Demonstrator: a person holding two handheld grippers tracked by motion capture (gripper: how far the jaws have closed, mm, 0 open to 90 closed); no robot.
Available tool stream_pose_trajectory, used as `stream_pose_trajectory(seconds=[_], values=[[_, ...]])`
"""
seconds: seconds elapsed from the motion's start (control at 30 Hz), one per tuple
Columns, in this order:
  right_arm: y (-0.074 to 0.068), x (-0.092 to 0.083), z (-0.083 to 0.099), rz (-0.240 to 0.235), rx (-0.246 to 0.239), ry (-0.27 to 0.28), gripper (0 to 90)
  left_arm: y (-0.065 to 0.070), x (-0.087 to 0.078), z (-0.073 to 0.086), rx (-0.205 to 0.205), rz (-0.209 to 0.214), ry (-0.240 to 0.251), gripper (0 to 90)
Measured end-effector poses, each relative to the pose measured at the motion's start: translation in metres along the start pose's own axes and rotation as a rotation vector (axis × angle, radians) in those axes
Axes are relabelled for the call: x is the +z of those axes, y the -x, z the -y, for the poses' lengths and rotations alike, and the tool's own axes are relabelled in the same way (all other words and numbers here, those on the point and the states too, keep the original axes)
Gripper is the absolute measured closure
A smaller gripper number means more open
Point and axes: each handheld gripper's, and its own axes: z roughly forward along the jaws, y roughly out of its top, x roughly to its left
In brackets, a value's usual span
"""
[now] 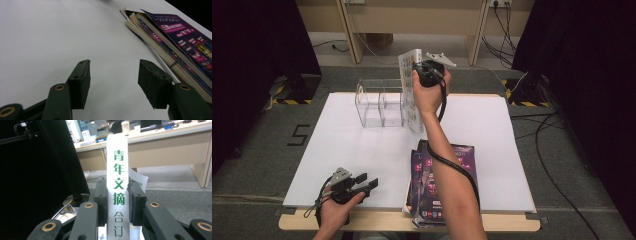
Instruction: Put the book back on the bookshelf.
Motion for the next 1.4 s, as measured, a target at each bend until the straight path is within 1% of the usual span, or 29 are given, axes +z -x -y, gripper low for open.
stream_pose_trajectory(seconds=[0.03, 0.07, 0.1, 0.13, 0.17, 0.2, 0.23, 0.33, 0.37, 0.4, 0.47, 0.5, 0.53, 0.57, 0.6, 0.67, 0.77, 0.8, 0.83, 0.9, 0.97, 1.03, 1.23, 1.4], values=[[0.000, -0.008, 0.004, 0.004, -0.006, 0.002, 73.7, 0.000, 0.000, 0.000, 0.000, 0.000, 0.001, 42.5], [0.000, -0.008, 0.004, 0.004, -0.006, 0.002, 73.7, 0.000, 0.000, 0.000, 0.000, 0.000, 0.001, 42.5], [-0.001, -0.017, 0.009, 0.003, -0.022, 0.006, 73.4, 0.001, 0.000, 0.000, 0.001, 0.001, 0.000, 42.5], [-0.001, -0.017, 0.009, 0.003, -0.022, 0.006, 73.4, 0.001, 0.001, 0.000, -0.001, 0.001, 0.000, 42.5], [-0.002, -0.021, 0.010, 0.008, -0.022, 0.009, 73.1, 0.001, 0.001, 0.000, -0.001, 0.000, 0.000, 42.5], [-0.003, -0.026, 0.012, 0.010, -0.023, 0.010, 72.9, 0.001, 0.001, 0.000, -0.001, 0.000, -0.001, 42.5], [-0.003, -0.037, 0.017, 0.017, -0.027, 0.011, 72.9, 0.002, 0.001, 0.000, 0.000, -0.001, -0.001, 42.6], [-0.001, -0.051, 0.024, 0.025, -0.030, -0.003, 72.7, 0.002, 0.001, 0.001, 0.001, -0.001, -0.003, 42.6], [0.000, -0.056, 0.026, 0.027, -0.033, -0.016, 72.7, 0.002, 0.001, 0.001, 0.001, -0.001, -0.003, 42.6], [0.000, -0.056, 0.026, 0.027, -0.033, -0.016, 72.7, 0.002, 0.001, 0.001, 0.001, 0.000, -0.004, 42.6], [0.003, -0.067, 0.032, 0.027, -0.038, -0.036, 72.5, 0.002, 0.001, 0.001, -0.003, 0.002, -0.006, 42.6], [0.003, -0.067, 0.032, 0.027, -0.038, -0.036, 72.5, 0.002, 0.001, 0.001, -0.003, 0.002, -0.006, 42.6], [0.005, -0.073, 0.034, 0.023, -0.034, -0.056, 72.3, 0.002, 0.001, 0.001, -0.004, 0.001, -0.004, 42.6], [0.005, -0.073, 0.034, 0.023, -0.034, -0.056, 72.3, 0.002, 0.001, 0.001, -0.004, 0.001, -0.004, 42.6], [0.007, -0.075, 0.037, 0.015, -0.032, -0.080, 72.0, 0.002, 0.001, 0.001, -0.004, 0.000, -0.003, 42.5], [0.008, -0.077, 0.038, 0.019, -0.038, -0.086, 71.8, 0.002, 0.001, 0.001, -0.006, 0.001, -0.002, 42.6], [0.008, -0.078, 0.035, 0.014, -0.030, -0.111, 70.7, 0.002, 0.000, 0.002, -0.009, 0.001, 0.000, 42.6], [0.008, -0.078, 0.035, 0.014, -0.030, -0.111, 70.7, 0.002, 0.000, 0.002, -0.009, 0.001, 0.000, 42.5], [0.008, -0.078, 0.034, 0.010, -0.018, -0.120, 69.1, 0.002, 0.000, 0.002, -0.010, 0.002, 0.000, 42.6], [0.008, -0.079, 0.034, 0.021, -0.011, -0.117, 66.3, 0.002, 0.000, 0.002, -0.010, 0.002, -0.001, 42.6], [0.007, -0.079, 0.033, 0.023, -0.007, -0.114, 64.6, 0.001, 0.001, 0.002, -0.011, 0.004, -0.002, 42.6], [0.006, -0.078, 0.031, 0.029, -0.012, -0.114, 61.6, 0.001, 0.001, 0.002, -0.011, 0.004, -0.003, 42.6], [0.004, -0.075, 0.028, 0.052, -0.031, -0.136, 62.9, 0.002, 0.000, 0.002, -0.014, 0.002, 0.000, 42.6], [0.006, -0.075, 0.028, 0.061, -0.031, -0.143, 64.1, 0.001, 0.000, 0.002, -0.015, 0.002, -0.001, 42.5]])
